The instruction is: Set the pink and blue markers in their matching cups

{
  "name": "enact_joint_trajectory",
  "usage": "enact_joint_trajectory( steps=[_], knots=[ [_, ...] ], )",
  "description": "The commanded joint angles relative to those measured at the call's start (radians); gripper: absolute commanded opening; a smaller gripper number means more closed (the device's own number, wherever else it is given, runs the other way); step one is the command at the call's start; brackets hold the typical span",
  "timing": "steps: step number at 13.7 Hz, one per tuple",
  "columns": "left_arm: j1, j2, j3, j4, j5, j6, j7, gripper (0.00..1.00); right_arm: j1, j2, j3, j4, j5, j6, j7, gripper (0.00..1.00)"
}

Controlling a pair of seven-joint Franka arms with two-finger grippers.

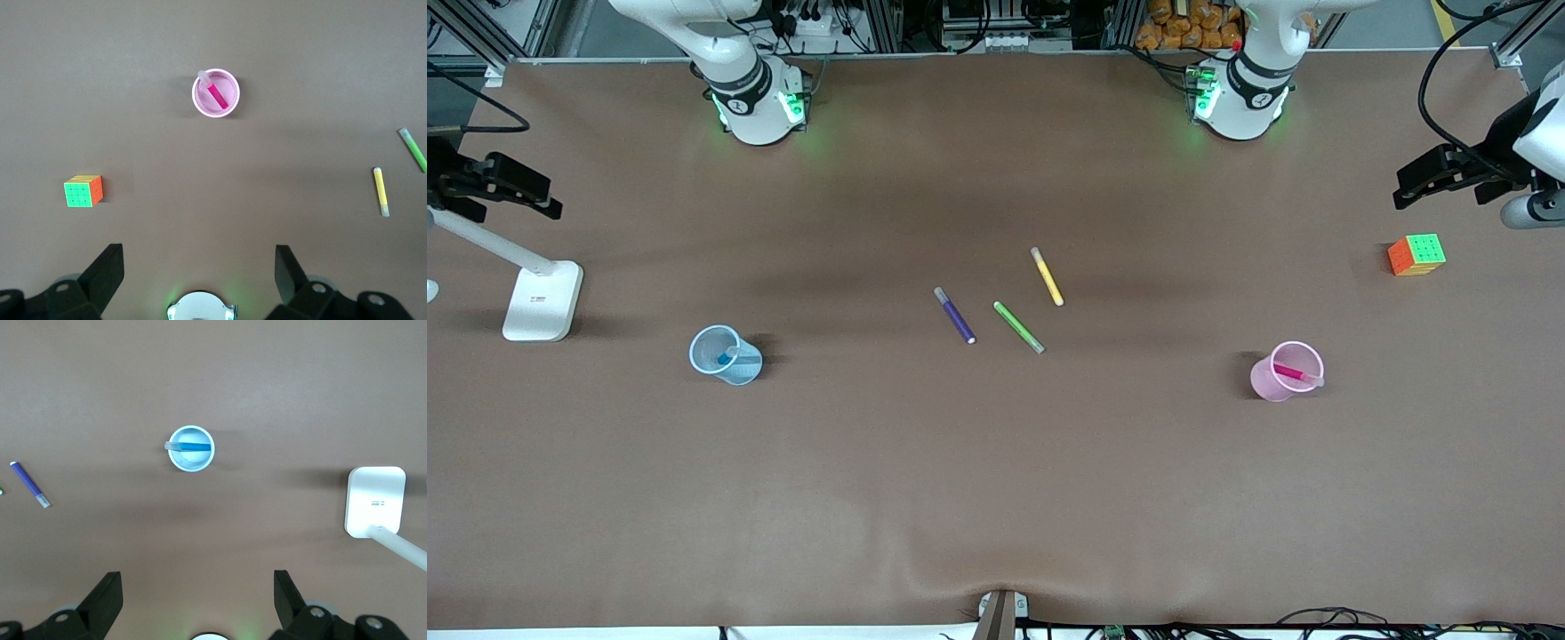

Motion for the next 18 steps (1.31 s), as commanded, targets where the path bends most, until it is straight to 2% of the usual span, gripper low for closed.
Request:
enact_joint_trajectory(
  steps=[1, 3, 6, 18],
  knots=[
    [-0.002, -0.022, 0.008, -0.007, -0.016, -0.011, -0.003, 1.00, 0.002, -0.010, -0.013, 0.021, -0.015, -0.039, 0.022, 1.00],
    [-0.001, -0.025, 0.008, -0.007, -0.016, -0.012, 0.003, 1.00, 0.001, -0.006, -0.005, 0.055, -0.017, -0.061, 0.043, 1.00],
    [0.013, -0.025, 0.008, -0.007, -0.016, -0.012, 0.013, 1.00, 0.004, -0.006, -0.002, 0.056, -0.018, -0.078, 0.092, 1.00],
    [0.004, -0.010, -0.001, 0.017, -0.006, -0.012, 0.009, 1.00, 0.002, -0.006, -0.002, 0.056, -0.018, -0.078, 0.089, 1.00]
  ],
)
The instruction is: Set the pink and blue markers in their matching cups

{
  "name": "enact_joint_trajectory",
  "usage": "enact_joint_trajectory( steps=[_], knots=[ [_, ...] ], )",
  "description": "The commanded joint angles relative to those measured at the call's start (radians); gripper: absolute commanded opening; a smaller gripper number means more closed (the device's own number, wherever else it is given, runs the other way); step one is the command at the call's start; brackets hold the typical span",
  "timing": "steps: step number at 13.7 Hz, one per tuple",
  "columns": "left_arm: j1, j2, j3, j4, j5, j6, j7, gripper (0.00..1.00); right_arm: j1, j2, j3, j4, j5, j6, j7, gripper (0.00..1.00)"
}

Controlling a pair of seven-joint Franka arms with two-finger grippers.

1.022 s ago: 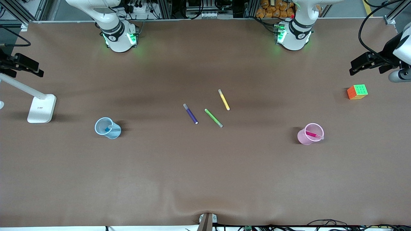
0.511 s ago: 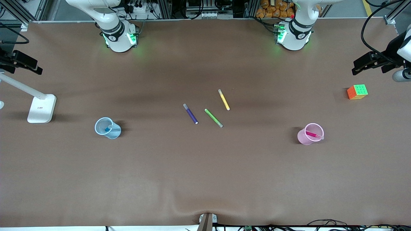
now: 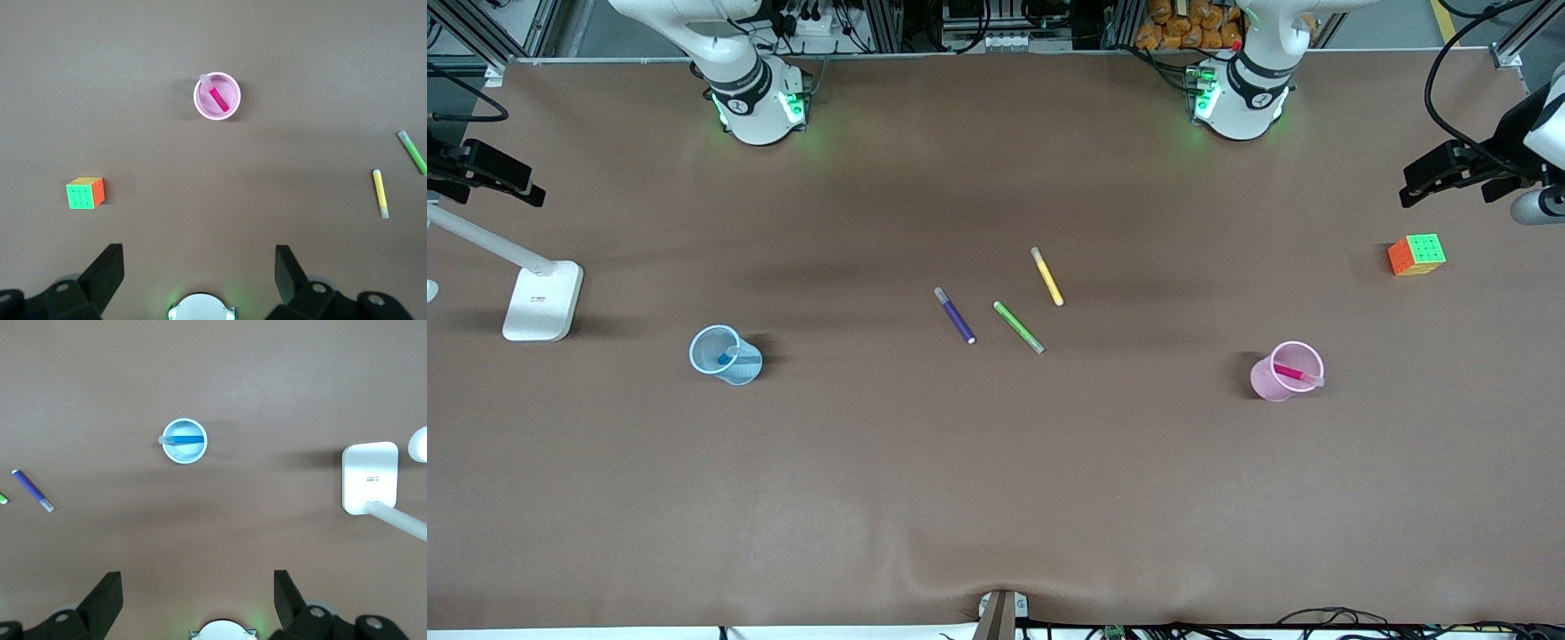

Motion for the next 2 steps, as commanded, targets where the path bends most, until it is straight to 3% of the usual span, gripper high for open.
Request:
enact_joint_trajectory(
  steps=[1, 2],
  knots=[
    [0.000, -0.006, -0.001, 0.009, -0.006, -0.018, 0.003, 1.00, -0.002, -0.006, 0.004, 0.009, -0.017, -0.014, 0.014, 1.00],
    [0.000, -0.006, -0.001, 0.007, -0.006, -0.020, 0.006, 1.00, -0.002, -0.004, 0.004, 0.009, -0.017, -0.012, 0.014, 1.00]
  ],
)
